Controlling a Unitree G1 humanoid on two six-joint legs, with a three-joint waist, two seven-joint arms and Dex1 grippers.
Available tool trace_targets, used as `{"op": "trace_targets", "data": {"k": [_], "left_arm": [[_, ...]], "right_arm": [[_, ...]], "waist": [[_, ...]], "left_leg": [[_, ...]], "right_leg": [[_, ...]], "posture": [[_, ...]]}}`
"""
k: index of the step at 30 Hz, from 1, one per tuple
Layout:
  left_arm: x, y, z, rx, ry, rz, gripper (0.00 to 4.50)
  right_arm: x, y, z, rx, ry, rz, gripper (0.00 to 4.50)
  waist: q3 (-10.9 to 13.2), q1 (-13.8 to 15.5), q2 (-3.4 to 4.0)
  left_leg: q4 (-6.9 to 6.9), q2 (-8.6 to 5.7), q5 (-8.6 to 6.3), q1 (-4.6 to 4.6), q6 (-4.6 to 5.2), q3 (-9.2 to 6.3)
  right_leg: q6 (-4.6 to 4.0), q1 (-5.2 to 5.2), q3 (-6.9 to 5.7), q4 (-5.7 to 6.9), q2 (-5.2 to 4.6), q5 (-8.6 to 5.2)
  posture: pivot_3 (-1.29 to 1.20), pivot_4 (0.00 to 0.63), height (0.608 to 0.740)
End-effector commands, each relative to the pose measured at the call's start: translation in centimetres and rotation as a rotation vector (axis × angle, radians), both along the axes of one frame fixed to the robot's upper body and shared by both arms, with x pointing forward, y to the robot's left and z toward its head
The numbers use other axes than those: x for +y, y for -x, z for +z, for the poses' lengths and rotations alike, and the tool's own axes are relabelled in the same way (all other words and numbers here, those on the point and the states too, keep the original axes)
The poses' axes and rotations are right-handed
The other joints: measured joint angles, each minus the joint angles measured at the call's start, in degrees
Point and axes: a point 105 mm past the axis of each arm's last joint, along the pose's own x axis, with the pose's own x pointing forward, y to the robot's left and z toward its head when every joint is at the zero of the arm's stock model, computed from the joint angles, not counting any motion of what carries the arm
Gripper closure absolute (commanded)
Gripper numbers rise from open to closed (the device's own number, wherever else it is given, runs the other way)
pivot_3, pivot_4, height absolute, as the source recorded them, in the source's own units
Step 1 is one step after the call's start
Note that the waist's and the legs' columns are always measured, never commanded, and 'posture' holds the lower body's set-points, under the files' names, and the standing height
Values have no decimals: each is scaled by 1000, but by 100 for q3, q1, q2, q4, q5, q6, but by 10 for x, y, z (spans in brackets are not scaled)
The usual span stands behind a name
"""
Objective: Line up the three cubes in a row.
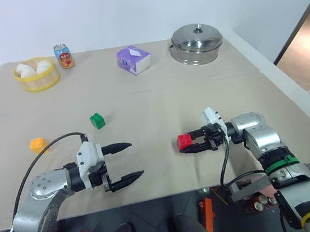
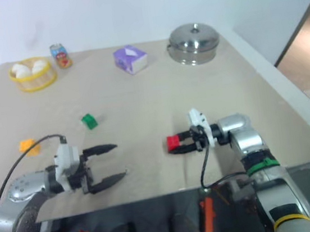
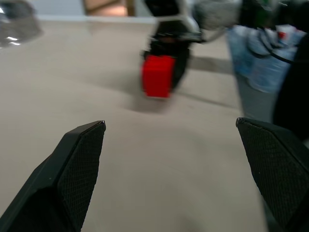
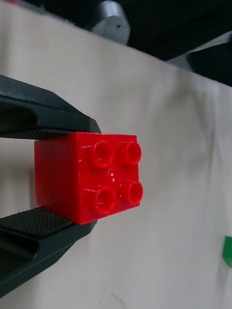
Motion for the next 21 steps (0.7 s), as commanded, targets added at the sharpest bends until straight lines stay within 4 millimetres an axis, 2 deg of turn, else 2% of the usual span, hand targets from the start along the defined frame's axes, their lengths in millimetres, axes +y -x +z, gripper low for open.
{"op": "trace_targets", "data": {"k": [1, 13, 14, 18, 20, 21], "left_arm": [[1, 6, 7, -37, -23, -50, 0], [2, 0, 9, -57, -18, -10, 0], [2, -1, 9, -57, -16, -4, 0], [6, -13, 12, -54, 22, 88, 0], [12, -25, 19, -52, 71, 174, 0], [15, -30, 22, -56, 89, 215, 0]], "right_arm": [[4, 1, 5, -43, 14, 85, 3235], [7, -2, -4, -90, 26, 103, 3235], [6, -3, -4, -92, 28, 103, 2198], [10, -3, 11, -108, -12, 113, 910], [13, -2, 22, -117, -52, 120, 819], [14, -1, 29, -119, -74, 122, 224]], "waist": [[0, 1, 0], [0, 4, 0], [0, 4, 0], [0, 5, 0], [0, 7, 1], [0, 7, 0]], "left_leg": [[0, 0, 1, 0, 0, 1], [-10, -1, -1, -4, -2, 12], [-10, -1, -1, -4, -2, 12], [-8, -1, 0, -1, -1, 13], [-5, -1, 0, -2, -1, 13], [-5, -1, 1, -2, -1, 15]], "right_leg": [[1, 0, 1, 0, 0, 1], [12, -6, 22, 0, 3, -13], [13, -6, 22, 0, 3, -13], [14, -4, 25, 1, 2, -10], [16, -3, 26, 1, 2, -9], [17, -4, 27, 1, 2, -8]], "posture": [[0, 150, 740], [0, 150, 740], [0, 150, 740], [0, 150, 740], [0, 150, 740], [0, 150, 740]]}}
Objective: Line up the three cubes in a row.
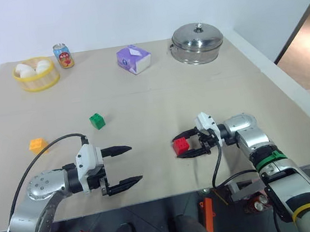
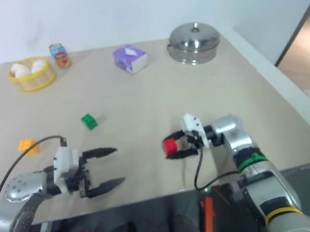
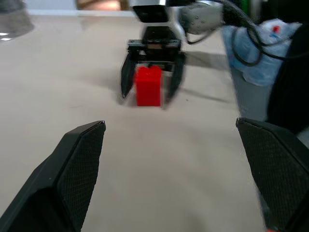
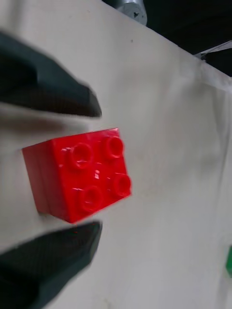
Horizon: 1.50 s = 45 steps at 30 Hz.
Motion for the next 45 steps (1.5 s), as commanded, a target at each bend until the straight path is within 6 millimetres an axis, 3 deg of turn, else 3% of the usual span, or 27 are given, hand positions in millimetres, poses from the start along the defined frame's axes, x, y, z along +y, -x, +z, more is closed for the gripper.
{"op": "trace_targets", "data": {"k": [1, 6, 12, 21, 29, 30, 38, 41, 45], "left_arm": [[18, -26, 22, -56, 74, 182, 0], [54, -64, 29, -67, 119, 394, 0], [82, -103, 25, -58, 72, 470, 0], [88, -144, 7, -6, -45, 449, 0], [81, -163, -5, 29, -118, 447, 0], [80, -163, -6, 32, -123, 447, 550], [81, -163, -8, 28, -123, 438, 3159], [69, -152, 6, -4, -20, 324, 3141], [36, -110, 8, -27, -21, 56, 3141]], "right_arm": [[7, 4, 40, -48, -95, 74, 113], [30, -3, 82, -66, -237, 22, 44], [59, -11, 102, -105, -302, -54, 44], [70, -5, 108, -135, -343, -74, 44], [66, -1, 110, -156, -359, -106, 44], [66, -1, 110, -158, -361, -111, 0], [61, -4, 111, -174, -371, -149, 0], [52, -5, 111, -183, -366, -175, 0], [27, 9, 102, -145, -314, -155, 0]], "waist": [[0, 0, 0], [0, 8, 0], [-1, 39, -1], [-1, 68, -2], [-2, 44, -3], [-1, 43, -3], [-2, 44, -3], [-1, 46, -3], [-2, 46, -3]], "left_leg": [[1, 0, 0, 1, 0, -1], [1, 1, 0, 2, 0, -2], [-1, 1, 1, 2, -2, -5], [7, -9, -2, -37, -6, -7], [11, -8, -2, -37, -6, -9], [11, -7, -2, -37, -6, -10], [12, -7, -2, -36, -6, -11], [15, -8, -2, -37, -6, -11], [13, -9, -6, -40, -11, -9]], "right_leg": [[1, 1, 0, 0, 1, 1], [3, -1, -2, 8, 4, 2], [16, -9, -7, 22, 9, 11], [30, -25, -12, 18, -4, 2], [32, -26, -15, 20, -1, 5], [32, -26, -15, 21, 0, 5], [32, -27, -15, 27, 0, 4], [32, -26, -15, 27, -1, 5], [31, -25, -12, 27, -6, 2]], "posture": [[0, 150, 740], [0, 150, 740], [0, 150, 740], [0, 150, 740], [0, 150, 740], [0, 150, 740], [0, 150, 740], [0, 150, 740], [0, 150, 740]]}}
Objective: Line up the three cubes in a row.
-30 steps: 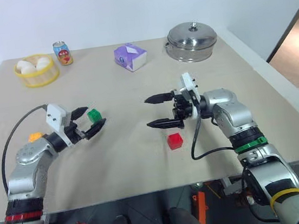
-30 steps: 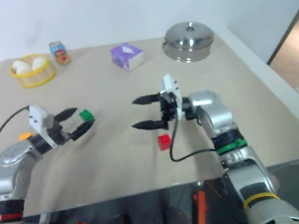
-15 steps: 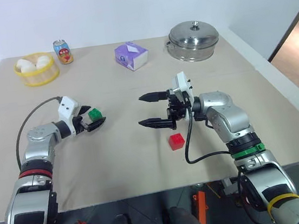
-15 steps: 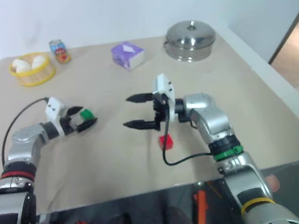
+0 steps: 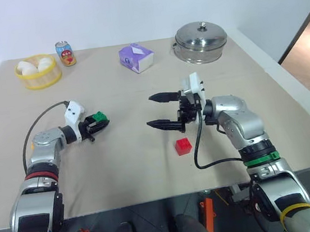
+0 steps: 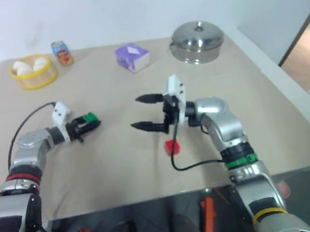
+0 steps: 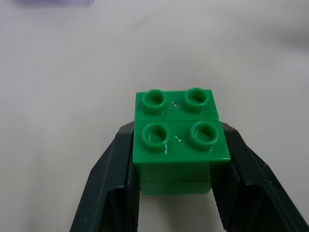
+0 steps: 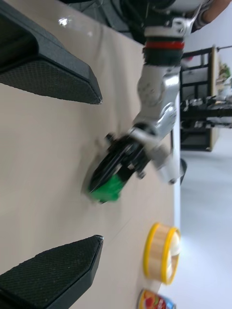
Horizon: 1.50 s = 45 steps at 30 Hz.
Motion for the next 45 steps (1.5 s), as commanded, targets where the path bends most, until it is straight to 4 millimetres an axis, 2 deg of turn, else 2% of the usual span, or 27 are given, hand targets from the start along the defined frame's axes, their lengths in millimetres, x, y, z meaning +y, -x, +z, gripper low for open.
{"op": "trace_targets", "data": {"k": [1, 4, 8, 11, 17, 28, 45], "left_arm": [[-30, 39, 11, -48, -12, -233, 3141], [-48, 65, 5, -33, -28, -313, 3141], [-71, 88, -8, -3, -77, -383, 3141], [-87, 96, -13, 16, -92, -404, 3141], [-111, 90, -24, 25, -126, -385, 3141], [-117, 77, -34, 27, -205, -405, 3141], [-119, 78, -40, 73, -257, -535, 3141]], "right_arm": [[-22, 22, 5, 6, 25, 64, 0], [-35, 40, -12, 70, 119, 126, 0], [-45, 40, -19, 72, 164, 107, 0], [-49, 38, -18, 66, 170, 97, 0], [-49, 37, -13, 48, 169, 84, 0], [-49, 43, -15, 50, 186, 90, 0], [-51, 46, -15, 44, 188, 64, 0]], "waist": [[0, 6, 0], [0, 6, 0], [0, -8, 0], [1, -10, 0], [1, -9, 0], [0, -4, 0], [0, -5, 0]], "left_leg": [[0, 0, -3, 0, -4, 0], [1, -4, -9, 2, -5, 0], [15, -2, -7, 20, -1, -2], [15, -3, -4, 50, 5, -5], [20, -11, 3, 57, 11, -7], [15, -19, -4, 44, 10, -2], [19, -23, -4, 45, 10, 0]], "right_leg": [[-1, 0, 1, 0, 0, -1], [5, 1, 6, 7, -2, -12], [5, 4, 7, 28, 3, -19], [-28, 20, 13, 32, 8, -18], [-29, 24, 20, 32, 7, 0], [-10, 13, 49, 32, 15, -14], [-14, 13, 56, 32, 13, -17]], "posture": [[0, 150, 740], [0, 150, 740], [0, 150, 740], [0, 150, 740], [0, 150, 740], [0, 150, 740], [0, 150, 740]]}}
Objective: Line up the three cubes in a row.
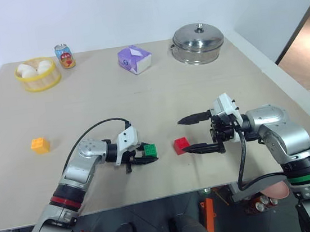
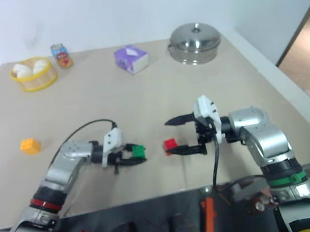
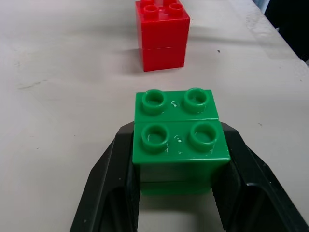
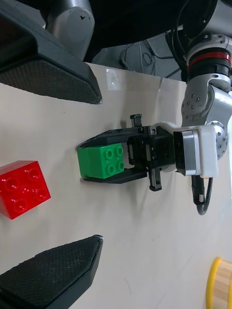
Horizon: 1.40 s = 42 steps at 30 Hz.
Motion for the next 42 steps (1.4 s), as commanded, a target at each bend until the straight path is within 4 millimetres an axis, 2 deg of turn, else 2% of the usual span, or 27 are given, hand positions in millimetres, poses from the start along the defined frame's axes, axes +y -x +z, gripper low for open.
{"op": "trace_targets", "data": {"k": [1, 4, 5, 11, 13, 16, 20, 24, 28, 29, 32, 34, 37, 42], "left_arm": [[-3, 3, -1, -4, -14, -39, 3141], [-5, 3, 1, -11, -4, -41, 3141], [-5, 2, 1, -15, -2, -39, 2081], [-4, 0, 10, -32, 30, -31, 20], [-3, 0, 15, -39, 47, -26, 20], [11, 0, 38, -66, 119, 45, 20], [45, 3, 65, -73, 216, 217, 20], [84, 8, 91, -112, 332, 475, 20], [130, 4, 110, -235, 422, 848, 20], [141, 4, 110, -247, 430, 925, 20], [186, 10, 94, -281, 367, 1176, 20], [208, 14, 89, -289, 368, 1289, 20], [221, 19, 82, -286, 380, 1384, 20], [237, 21, 70, -262, 399, 1501, 20]], "right_arm": [[-2, 3, 13, -54, -15, -1, 0], [-2, 3, 14, -57, -18, -3, 0], [-2, 3, 14, -58, -19, -2, 0], [-1, 3, 20, -68, -32, 8, 0], [0, 4, 24, -71, -45, 17, 0], [5, 3, 34, -85, -93, 29, 0], [15, 5, 44, -87, -156, 53, 0], [30, 3, 54, -99, -221, 72, 0], [53, -11, 63, -115, -279, 46, 0], [60, -13, 63, -118, -286, 47, 0], [86, -20, 59, -132, -287, 66, 0], [98, -20, 59, -124, -305, 98, 0], [110, -19, 58, -112, -322, 141, 0], [118, -17, 64, -118, -336, 183, 0]], "waist": [[0, 0, 0], [0, 0, 0], [0, 0, 0], [0, -1, 0], [0, -1, 0], [1, -21, -1], [1, -85, -1], [1, -131, -1], [1, -132, -2], [1, -132, -2], [-3, -146, -7], [-2, -134, -9], [-4, -103, -11], [-9, -86, -22]], "left_leg": [[0, 0, 0, 0, 0, 0], [0, 0, 0, 0, 0, 0], [0, 0, 0, 0, 0, 0], [2, -1, 0, -1, 0, 0], [1, 0, 0, 0, 0, 0], [1, 0, 0, -2, 0, 0], [-9, 5, 0, 3, 0, -1], [-16, 11, 0, 6, 0, -1], [-16, 14, 1, 9, 0, -1], [-15, 14, 1, 10, 0, -1], [-16, 14, 2, 22, 0, 10], [-20, 14, 1, 22, 0, 9], [-20, 14, 2, 12, 0, 6], [-16, 7, 1, 4, -1, 16]], "right_leg": [[0, 0, 0, 0, 0, 0], [0, 0, 0, 0, 0, 0], [0, 0, 0, 0, 0, 0], [0, 0, 1, 0, -1, 0], [0, -1, 0, 0, 0, 0], [0, -3, 2, 0, 0, 1], [4, -4, 2, 1, 3, 3], [11, -3, -1, 3, 3, 6], [11, -2, -4, 3, 4, 7], [11, 0, -4, 3, 4, 7], [3, 2, 8, 3, 4, 6], [-2, 2, 8, 4, 4, 2], [-6, -2, -1, 4, 2, 0], [-4, -1, 0, 0, -13, 0]], "posture": [[0, 150, 740], [0, 150, 740], [0, 150, 740], [0, 150, 740], [0, 150, 740], [0, 150, 740], [0, 150, 740], [0, 150, 740], [0, 150, 740], [0, 150, 740], [0, 150, 740], [0, 150, 740], [0, 150, 740], [0, 150, 740]]}}
